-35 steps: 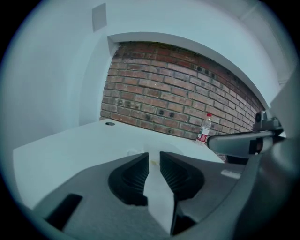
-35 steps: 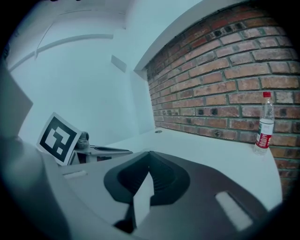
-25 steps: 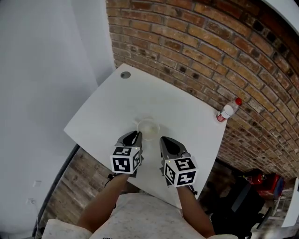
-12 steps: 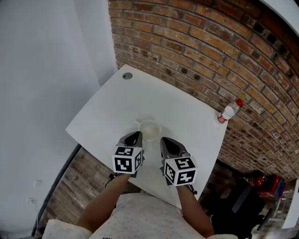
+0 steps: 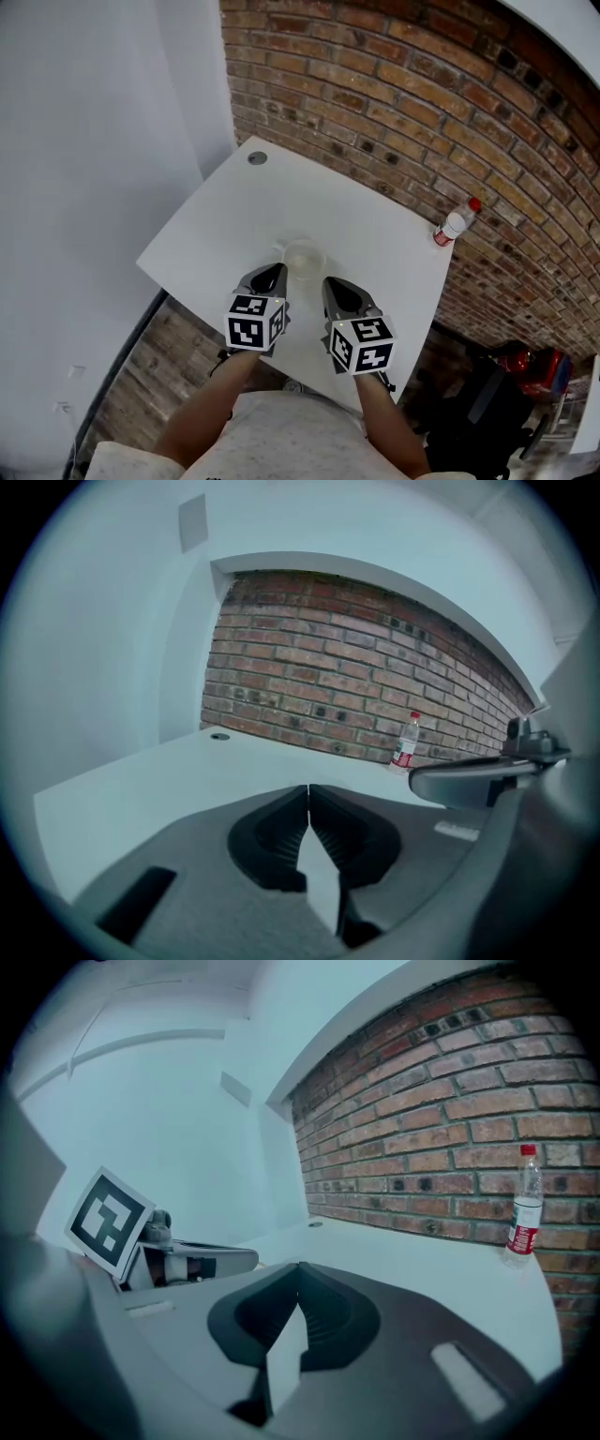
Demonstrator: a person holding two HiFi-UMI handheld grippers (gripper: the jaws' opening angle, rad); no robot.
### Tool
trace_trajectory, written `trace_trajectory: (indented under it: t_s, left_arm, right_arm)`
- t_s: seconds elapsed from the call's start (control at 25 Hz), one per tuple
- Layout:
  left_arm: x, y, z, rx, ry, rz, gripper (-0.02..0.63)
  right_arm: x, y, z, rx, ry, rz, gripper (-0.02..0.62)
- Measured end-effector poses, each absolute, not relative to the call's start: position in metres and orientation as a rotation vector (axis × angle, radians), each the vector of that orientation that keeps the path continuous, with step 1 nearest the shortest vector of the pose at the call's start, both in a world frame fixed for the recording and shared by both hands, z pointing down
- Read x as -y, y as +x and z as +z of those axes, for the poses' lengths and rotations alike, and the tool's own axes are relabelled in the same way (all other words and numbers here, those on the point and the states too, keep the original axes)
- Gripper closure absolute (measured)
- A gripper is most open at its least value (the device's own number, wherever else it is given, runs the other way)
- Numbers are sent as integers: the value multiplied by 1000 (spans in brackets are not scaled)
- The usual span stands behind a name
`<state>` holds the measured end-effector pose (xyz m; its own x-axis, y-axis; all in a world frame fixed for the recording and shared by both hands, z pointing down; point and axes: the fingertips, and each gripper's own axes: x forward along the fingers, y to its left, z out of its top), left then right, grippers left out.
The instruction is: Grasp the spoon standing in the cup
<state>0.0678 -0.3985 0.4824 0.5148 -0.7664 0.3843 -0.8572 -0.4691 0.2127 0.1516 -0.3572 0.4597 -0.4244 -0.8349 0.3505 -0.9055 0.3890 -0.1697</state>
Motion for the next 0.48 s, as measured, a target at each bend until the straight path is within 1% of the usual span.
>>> trace_trajectory:
  t_s: [0.48]
  left_arm:
    - [377,47,444,1321,2461,232,601]
  right_arm:
    - [334,127,445,2444,1571,468,588]
